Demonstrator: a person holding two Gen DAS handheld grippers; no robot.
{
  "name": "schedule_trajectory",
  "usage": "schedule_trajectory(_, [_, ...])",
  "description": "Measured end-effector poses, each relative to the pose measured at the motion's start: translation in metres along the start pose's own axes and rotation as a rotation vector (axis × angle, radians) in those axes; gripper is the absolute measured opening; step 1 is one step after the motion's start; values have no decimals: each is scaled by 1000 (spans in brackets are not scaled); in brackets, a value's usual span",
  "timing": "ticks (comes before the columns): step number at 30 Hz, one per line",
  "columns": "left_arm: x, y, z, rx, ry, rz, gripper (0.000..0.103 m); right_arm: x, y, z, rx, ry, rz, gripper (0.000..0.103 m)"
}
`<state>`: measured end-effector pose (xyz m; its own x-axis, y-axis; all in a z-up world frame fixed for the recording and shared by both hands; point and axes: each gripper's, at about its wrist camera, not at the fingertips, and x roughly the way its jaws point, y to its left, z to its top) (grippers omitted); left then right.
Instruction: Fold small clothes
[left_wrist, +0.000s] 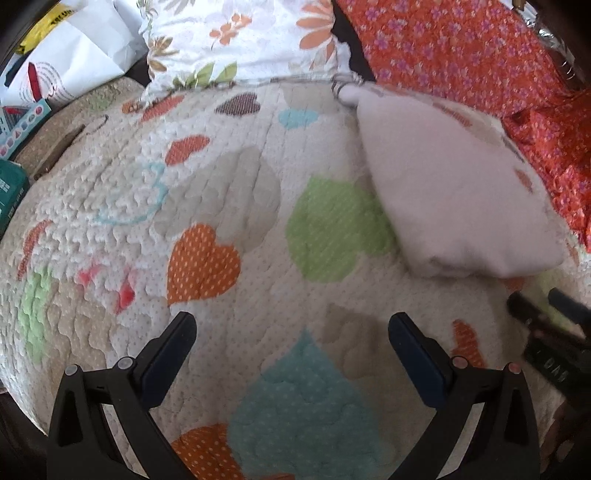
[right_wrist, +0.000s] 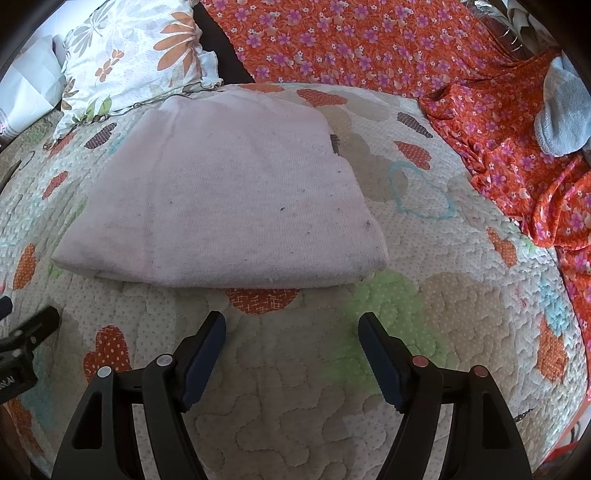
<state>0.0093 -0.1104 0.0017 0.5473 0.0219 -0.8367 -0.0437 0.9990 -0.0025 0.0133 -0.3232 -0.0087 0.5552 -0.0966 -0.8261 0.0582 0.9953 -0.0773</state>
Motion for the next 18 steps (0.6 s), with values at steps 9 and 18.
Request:
schedule_trajectory(9, [-12,-36,10,22,0,-62,103,-3,-16,1,51,14,-30,79])
schedule_trajectory(18, [-6,-60,7,54,38,-68,103,1,-45,-1,141,91,-61,79])
